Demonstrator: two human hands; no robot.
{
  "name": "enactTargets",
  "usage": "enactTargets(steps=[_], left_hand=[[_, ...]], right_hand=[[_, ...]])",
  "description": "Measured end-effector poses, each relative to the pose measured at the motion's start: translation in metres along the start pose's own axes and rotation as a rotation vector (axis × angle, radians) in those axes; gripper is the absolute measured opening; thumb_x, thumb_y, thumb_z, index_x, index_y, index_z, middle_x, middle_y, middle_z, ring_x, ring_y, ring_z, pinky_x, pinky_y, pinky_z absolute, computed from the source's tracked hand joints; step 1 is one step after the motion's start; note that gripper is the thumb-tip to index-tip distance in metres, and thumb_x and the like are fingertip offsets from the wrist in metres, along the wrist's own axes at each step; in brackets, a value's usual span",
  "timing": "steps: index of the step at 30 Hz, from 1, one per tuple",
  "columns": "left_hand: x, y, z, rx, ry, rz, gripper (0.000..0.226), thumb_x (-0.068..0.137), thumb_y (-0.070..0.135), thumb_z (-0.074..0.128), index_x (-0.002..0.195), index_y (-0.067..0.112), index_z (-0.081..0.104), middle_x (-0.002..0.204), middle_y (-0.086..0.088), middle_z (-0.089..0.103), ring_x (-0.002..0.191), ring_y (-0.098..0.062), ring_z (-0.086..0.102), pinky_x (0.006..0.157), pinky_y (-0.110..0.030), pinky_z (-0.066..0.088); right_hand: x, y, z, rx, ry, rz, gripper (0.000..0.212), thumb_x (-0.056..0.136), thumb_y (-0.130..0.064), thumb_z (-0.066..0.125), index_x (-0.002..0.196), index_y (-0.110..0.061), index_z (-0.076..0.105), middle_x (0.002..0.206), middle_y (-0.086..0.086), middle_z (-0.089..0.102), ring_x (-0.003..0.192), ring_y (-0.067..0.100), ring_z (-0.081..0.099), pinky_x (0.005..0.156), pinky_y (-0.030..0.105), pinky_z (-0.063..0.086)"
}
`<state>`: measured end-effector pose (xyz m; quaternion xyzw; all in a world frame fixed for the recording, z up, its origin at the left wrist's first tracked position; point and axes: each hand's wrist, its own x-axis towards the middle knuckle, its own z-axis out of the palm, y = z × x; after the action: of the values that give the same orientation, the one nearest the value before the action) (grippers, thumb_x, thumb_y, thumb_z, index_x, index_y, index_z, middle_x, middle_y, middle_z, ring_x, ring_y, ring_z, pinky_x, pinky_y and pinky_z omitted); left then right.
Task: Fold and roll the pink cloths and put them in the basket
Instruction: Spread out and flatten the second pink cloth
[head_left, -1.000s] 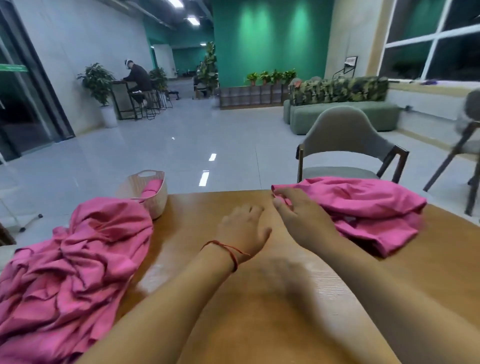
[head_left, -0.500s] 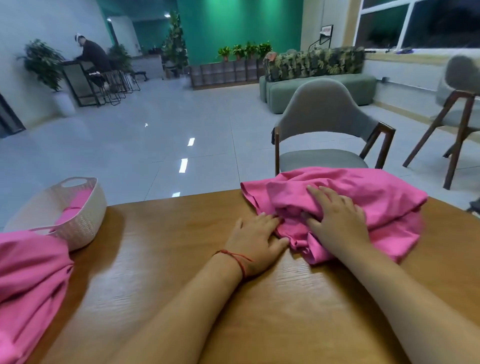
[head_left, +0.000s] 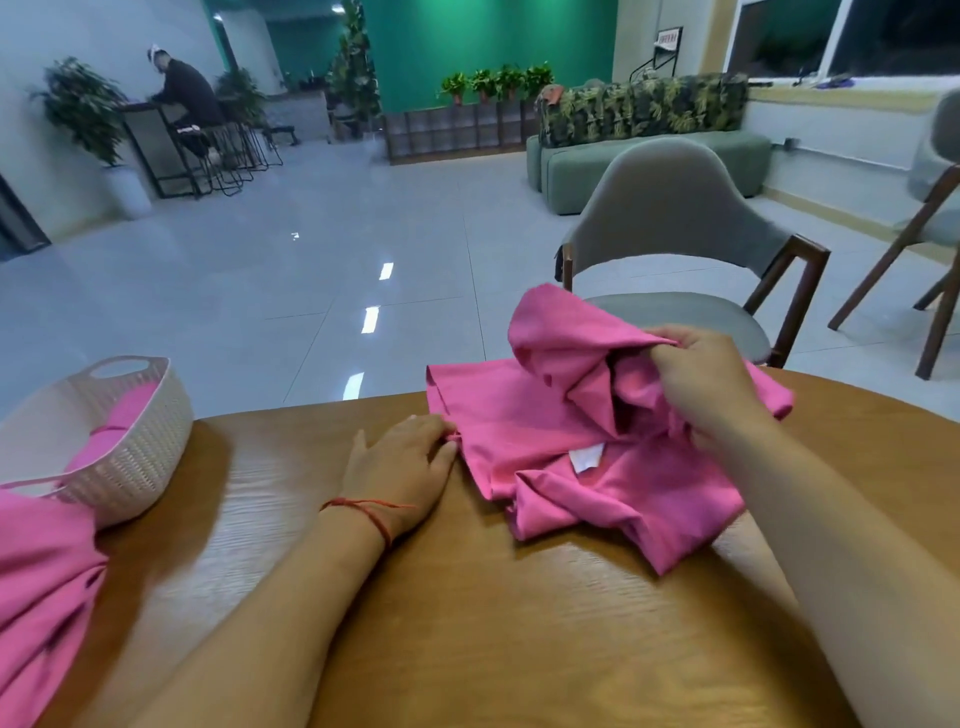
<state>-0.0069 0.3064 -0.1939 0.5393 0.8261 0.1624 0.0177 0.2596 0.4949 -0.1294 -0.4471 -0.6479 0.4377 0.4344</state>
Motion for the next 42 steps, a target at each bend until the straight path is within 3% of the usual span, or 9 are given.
enactTargets(steps=[9, 12, 15, 18, 27, 30, 34, 39, 42], left_hand=[[-0.006, -0.012, -0.003, -0.156, 0.154, 0.067, 0.037, 0.099, 0.045, 0.053, 0.136, 0.046, 0.052, 0.13, 0.021, 0.061, 0.126, -0.004, 0.05, 0.118, -0.053, 0.033], [-0.017, -0.001, -0.013, -0.312, 0.096, 0.359, 0.071, 0.087, 0.035, 0.072, 0.152, 0.041, 0.044, 0.153, 0.015, 0.048, 0.143, -0.003, 0.041, 0.122, -0.034, 0.03], [-0.016, 0.017, -0.003, -0.179, -0.047, 0.545, 0.051, 0.092, 0.046, 0.063, 0.142, 0.04, 0.058, 0.143, 0.016, 0.058, 0.133, -0.004, 0.052, 0.113, -0.031, 0.04], [-0.005, 0.016, -0.002, -0.208, -0.014, 0.444, 0.033, 0.093, 0.045, 0.051, 0.109, 0.029, 0.074, 0.104, 0.011, 0.07, 0.096, -0.014, 0.065, 0.084, -0.04, 0.056], [-0.01, -0.074, -0.039, -0.434, 0.268, -0.168, 0.033, 0.094, 0.009, 0.054, 0.099, 0.035, 0.074, 0.077, 0.012, 0.072, 0.073, -0.014, 0.068, 0.062, -0.023, 0.051], [-0.016, -0.078, -0.044, -0.536, 0.326, -0.24, 0.031, 0.097, 0.005, 0.052, 0.099, 0.029, 0.072, 0.084, 0.008, 0.075, 0.081, -0.015, 0.071, 0.072, -0.035, 0.058], [-0.015, -0.069, -0.044, -0.648, 0.309, -0.274, 0.037, 0.091, 0.011, 0.049, 0.105, 0.037, 0.071, 0.097, 0.01, 0.077, 0.096, -0.014, 0.071, 0.088, -0.041, 0.06], [-0.025, -0.042, -0.052, -0.512, 0.477, 0.139, 0.037, 0.088, 0.015, 0.05, 0.113, 0.026, 0.074, 0.121, 0.013, 0.069, 0.124, -0.013, 0.058, 0.108, -0.042, 0.046], [-0.03, -0.014, -0.047, -0.233, 0.272, 0.4, 0.028, 0.096, 0.052, 0.062, 0.111, 0.032, 0.074, 0.12, 0.018, 0.066, 0.12, -0.008, 0.057, 0.107, -0.041, 0.043]], right_hand=[[-0.006, 0.011, -0.011, 0.236, 0.099, 0.006, 0.047, 0.095, 0.003, 0.051, 0.123, -0.027, 0.075, 0.1, 0.003, 0.081, 0.086, 0.021, 0.072, 0.077, 0.036, 0.059], [-0.012, 0.011, -0.009, 0.062, 0.038, -0.111, 0.054, 0.095, 0.002, 0.05, 0.128, -0.035, 0.071, 0.098, 0.005, 0.08, 0.058, 0.016, 0.062, 0.053, 0.027, 0.05], [-0.021, 0.003, -0.002, -0.095, -0.042, -0.227, 0.049, 0.095, 0.0, 0.055, 0.121, -0.037, 0.074, 0.105, -0.012, 0.078, 0.066, -0.002, 0.067, 0.061, 0.02, 0.053], [-0.02, -0.004, -0.002, 0.005, -0.017, -0.169, 0.041, 0.098, 0.004, 0.055, 0.113, -0.027, 0.078, 0.1, -0.009, 0.079, 0.077, -0.008, 0.071, 0.069, 0.014, 0.056], [0.004, 0.009, -0.073, 0.375, 0.424, 0.115, 0.029, 0.099, -0.011, 0.059, 0.102, -0.034, 0.077, 0.11, 0.005, 0.079, 0.098, 0.025, 0.076, 0.081, 0.038, 0.063], [0.001, 0.022, -0.08, 0.308, 0.423, 0.228, 0.034, 0.1, -0.009, 0.052, 0.114, -0.032, 0.073, 0.108, 0.007, 0.076, 0.081, 0.021, 0.07, 0.06, 0.032, 0.056], [-0.003, 0.03, -0.073, 0.165, 0.356, 0.232, 0.038, 0.1, -0.003, 0.047, 0.112, -0.025, 0.075, 0.109, 0.01, 0.075, 0.083, 0.022, 0.068, 0.067, 0.034, 0.053], [-0.012, 0.039, -0.066, -0.122, 0.225, 0.148, 0.034, 0.096, -0.021, 0.055, 0.121, -0.035, 0.074, 0.106, 0.001, 0.078, 0.089, 0.023, 0.071, 0.08, 0.045, 0.058], [-0.017, 0.041, -0.058, -0.253, 0.127, 0.066, 0.034, 0.096, -0.028, 0.064, 0.129, -0.035, 0.072, 0.119, -0.005, 0.076, 0.11, 0.022, 0.07, 0.1, 0.047, 0.056]])
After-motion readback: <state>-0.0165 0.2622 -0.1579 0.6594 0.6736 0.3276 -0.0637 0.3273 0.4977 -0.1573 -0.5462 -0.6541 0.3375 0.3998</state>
